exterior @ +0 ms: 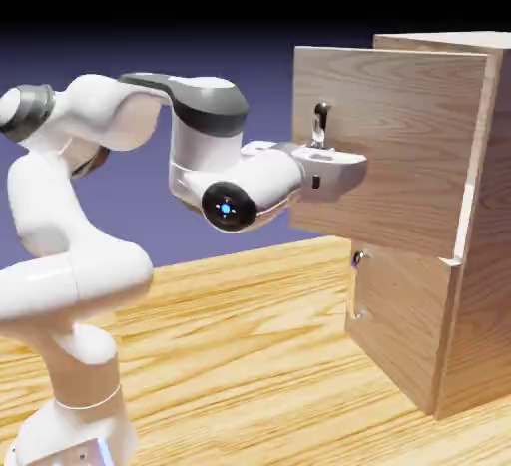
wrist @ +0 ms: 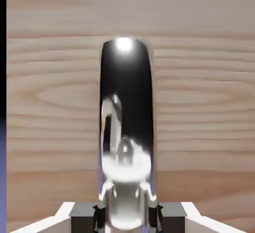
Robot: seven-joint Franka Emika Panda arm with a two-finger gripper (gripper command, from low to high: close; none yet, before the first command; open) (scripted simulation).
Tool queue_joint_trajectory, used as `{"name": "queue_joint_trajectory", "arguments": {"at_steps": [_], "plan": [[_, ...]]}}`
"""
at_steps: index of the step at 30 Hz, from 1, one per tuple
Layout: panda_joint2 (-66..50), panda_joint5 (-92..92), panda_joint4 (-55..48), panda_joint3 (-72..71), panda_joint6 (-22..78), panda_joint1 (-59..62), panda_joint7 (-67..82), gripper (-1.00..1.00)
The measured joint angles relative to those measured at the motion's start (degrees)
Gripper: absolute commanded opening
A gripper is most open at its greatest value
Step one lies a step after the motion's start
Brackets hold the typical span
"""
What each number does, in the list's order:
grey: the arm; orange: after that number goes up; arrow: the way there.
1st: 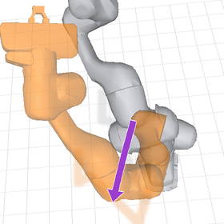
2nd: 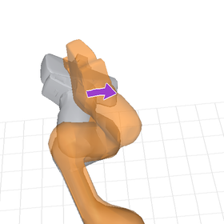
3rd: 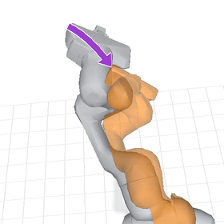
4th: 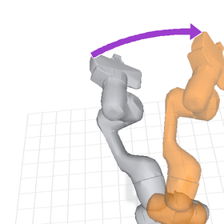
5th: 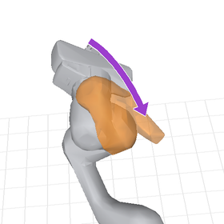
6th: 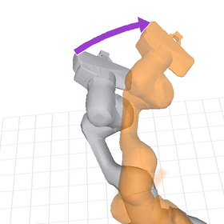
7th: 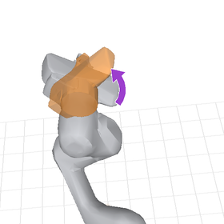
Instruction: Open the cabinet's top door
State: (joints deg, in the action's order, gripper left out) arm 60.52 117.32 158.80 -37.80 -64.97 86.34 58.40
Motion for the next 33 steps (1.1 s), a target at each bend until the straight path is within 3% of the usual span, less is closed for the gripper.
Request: {"name": "queue_joint_trajectory", "arguments": {"at_steps": [5,12,22,32,33], "plan": [[-10.34,-11.03,-5.87,0.8,10.63,7.45,7.59,-1.0],[-24.88,-25.51,-16.54,-1.73,18.06,15.08,16.82,-1.0],[-45.65,-42.96,-32.87,-8.18,19.59,20.5,23.02,-1.0],[-66.34,-56.82,-48.48,-12.0,18.07,17.89,20.45,-1.0],[-67.2,-57.35,-49.16,-12.11,18.08,17.66,20.23,1.0]]}}
